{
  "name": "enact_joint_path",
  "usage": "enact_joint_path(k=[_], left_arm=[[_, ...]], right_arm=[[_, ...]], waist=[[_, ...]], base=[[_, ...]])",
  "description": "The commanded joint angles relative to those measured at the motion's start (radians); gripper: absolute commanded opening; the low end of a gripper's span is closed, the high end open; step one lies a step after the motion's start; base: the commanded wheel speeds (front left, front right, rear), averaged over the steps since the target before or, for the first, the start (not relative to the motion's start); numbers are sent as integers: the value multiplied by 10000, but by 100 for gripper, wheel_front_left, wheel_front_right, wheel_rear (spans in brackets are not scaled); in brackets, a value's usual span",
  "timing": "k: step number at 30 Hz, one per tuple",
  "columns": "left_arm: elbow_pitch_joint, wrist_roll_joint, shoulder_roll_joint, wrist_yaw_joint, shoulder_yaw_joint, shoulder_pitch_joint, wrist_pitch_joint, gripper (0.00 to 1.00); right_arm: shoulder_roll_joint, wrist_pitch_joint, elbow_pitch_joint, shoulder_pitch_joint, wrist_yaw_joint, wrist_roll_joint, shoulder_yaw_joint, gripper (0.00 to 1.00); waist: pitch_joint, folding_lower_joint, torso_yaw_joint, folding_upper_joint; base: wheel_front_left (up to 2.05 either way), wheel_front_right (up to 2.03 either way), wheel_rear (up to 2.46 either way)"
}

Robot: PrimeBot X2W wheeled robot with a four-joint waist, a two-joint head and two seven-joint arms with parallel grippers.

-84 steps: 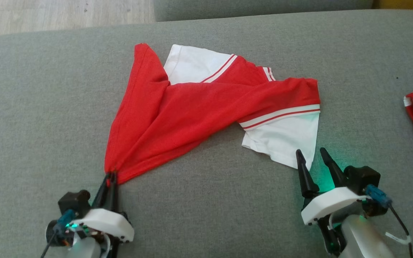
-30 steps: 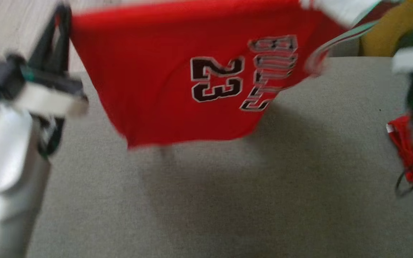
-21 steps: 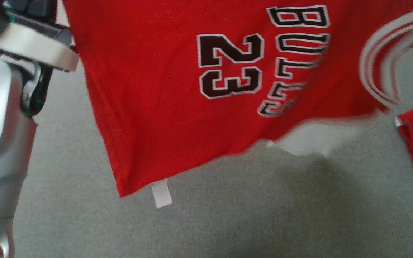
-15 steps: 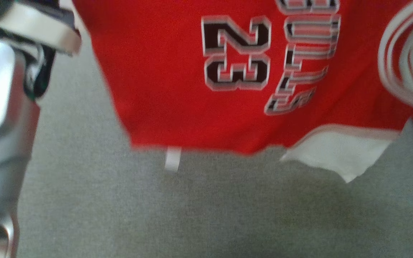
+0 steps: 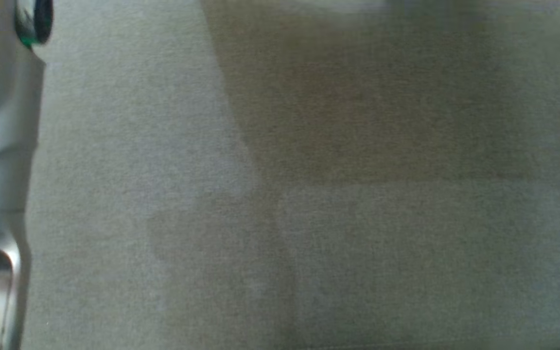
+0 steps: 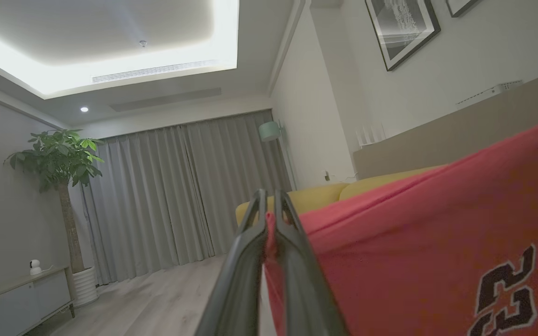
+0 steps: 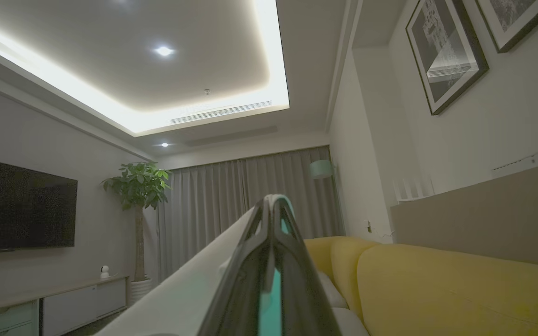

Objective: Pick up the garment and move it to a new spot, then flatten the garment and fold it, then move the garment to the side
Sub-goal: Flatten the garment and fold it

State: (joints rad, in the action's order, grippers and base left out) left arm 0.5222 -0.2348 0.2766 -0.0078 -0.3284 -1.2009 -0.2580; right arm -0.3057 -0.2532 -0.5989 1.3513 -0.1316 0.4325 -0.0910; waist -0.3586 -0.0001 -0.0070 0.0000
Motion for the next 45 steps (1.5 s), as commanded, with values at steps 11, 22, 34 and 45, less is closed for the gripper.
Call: enact_joint_path(k=[11, 22, 34, 45], left_arm=[[-1467, -85, -698, -90, 1930, 5811, -36, 0], [-1493, 328, -2093, -1018, 3357, 9758, -37, 0], [-1549, 145, -2259, -1193, 3389, 12080, -37, 0], [-2161, -140, -2262, -1206, 3100, 12093, -37, 0]], right_arm=[[249, -83, 2145, -6882, 9, 2419, -445, 0], [949, -39, 2207, -11996, 9, 4013, -1028, 0], [3, 620, 2835, -13917, 9, 4667, -1817, 0], [-202, 1142, 4103, -14184, 9, 4700, -1157, 0]], waist=[[586, 1, -592, 0], [1566, 1, -945, 0], [2850, 1, -1006, 0], [2716, 1, -800, 0]], base=[[0, 0, 0], [0, 0, 0], [0, 0, 0], [0, 0, 0]])
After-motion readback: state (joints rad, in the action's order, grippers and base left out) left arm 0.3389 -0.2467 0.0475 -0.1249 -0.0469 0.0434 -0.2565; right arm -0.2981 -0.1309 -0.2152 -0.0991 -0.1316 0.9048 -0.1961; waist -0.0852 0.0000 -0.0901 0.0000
